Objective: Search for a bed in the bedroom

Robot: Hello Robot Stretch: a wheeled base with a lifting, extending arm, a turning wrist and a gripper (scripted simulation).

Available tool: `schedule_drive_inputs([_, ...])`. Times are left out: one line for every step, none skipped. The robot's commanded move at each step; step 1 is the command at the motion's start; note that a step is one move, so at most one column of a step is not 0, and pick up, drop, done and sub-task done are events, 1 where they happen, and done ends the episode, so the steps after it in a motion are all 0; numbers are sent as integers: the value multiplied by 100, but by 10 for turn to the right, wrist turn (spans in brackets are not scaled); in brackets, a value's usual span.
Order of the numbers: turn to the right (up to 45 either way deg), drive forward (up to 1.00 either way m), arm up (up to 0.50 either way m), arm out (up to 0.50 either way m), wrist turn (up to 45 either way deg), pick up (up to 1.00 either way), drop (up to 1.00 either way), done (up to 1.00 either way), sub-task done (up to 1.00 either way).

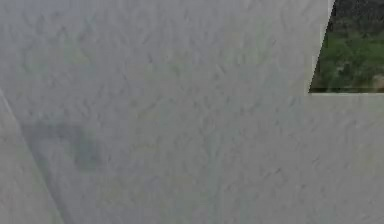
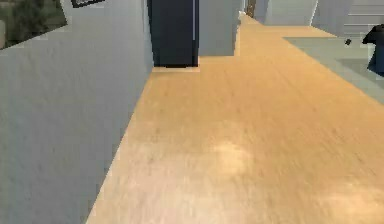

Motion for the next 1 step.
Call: schedule_drive_inputs([450,0,0,0,0,0,0,0,0])
